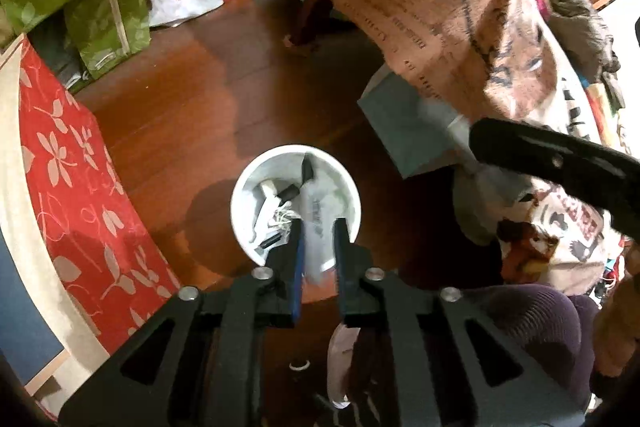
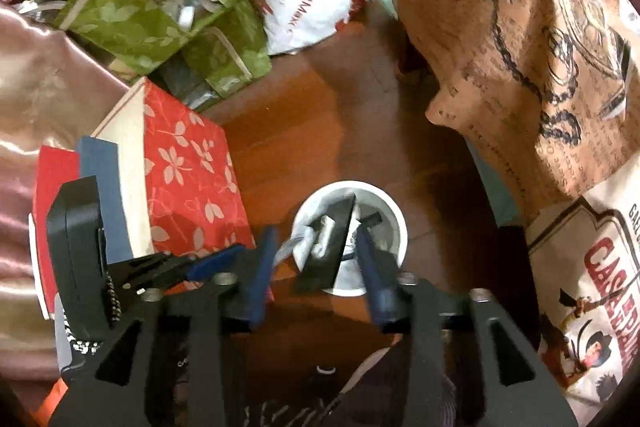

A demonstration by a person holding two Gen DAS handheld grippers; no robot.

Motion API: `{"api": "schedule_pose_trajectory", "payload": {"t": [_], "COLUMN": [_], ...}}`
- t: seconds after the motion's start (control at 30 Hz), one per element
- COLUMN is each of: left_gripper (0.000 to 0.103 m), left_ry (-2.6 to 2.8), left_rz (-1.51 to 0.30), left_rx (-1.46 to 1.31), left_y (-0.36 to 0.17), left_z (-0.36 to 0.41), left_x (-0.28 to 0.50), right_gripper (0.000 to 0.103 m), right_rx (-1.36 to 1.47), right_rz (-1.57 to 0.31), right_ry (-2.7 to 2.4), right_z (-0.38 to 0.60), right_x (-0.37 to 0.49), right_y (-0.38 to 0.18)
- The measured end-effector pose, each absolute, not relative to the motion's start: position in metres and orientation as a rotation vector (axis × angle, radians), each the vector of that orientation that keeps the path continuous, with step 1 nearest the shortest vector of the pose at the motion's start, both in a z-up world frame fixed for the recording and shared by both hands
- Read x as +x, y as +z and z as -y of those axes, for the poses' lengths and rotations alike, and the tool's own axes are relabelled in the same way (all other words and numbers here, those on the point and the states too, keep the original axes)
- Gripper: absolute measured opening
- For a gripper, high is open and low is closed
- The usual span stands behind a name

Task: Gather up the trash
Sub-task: 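Open both tools to drop the marker and clip into the bin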

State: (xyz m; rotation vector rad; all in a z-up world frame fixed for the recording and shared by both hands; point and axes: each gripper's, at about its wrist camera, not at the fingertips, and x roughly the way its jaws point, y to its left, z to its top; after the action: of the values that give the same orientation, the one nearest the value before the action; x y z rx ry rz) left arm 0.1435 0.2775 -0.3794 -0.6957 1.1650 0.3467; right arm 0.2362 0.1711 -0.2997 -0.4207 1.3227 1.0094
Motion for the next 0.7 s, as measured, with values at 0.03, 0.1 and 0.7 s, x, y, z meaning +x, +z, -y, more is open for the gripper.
{"api": "schedule_pose_trajectory", "payload": {"t": [0.03, 0.1, 0.7], "left_gripper": [0.028, 0.030, 0.031], "left_ry": [0.352, 0.356, 0.282], "left_rz": [-1.171, -1.171, -0.834], "left_rx": [-0.706, -0.721, -0.332], "left_y": [-0.381, -0.381, -0.165], "left_z": [-0.279, -0.280, -0.196], "left_x": [0.144, 0.141, 0.111], "right_gripper": [0.050, 0.050, 0.050], "right_rx": [-0.421, -0.430, -0.205], "right_rz": [-1.322, -1.316, -0.771], "right_ry": [1.004, 0.986, 0.810], "right_z": [-0.170, -0.162, -0.014], "right_x": [0.237, 0.238, 0.192], "right_y": [-0.301, -0.301, -0.104]}}
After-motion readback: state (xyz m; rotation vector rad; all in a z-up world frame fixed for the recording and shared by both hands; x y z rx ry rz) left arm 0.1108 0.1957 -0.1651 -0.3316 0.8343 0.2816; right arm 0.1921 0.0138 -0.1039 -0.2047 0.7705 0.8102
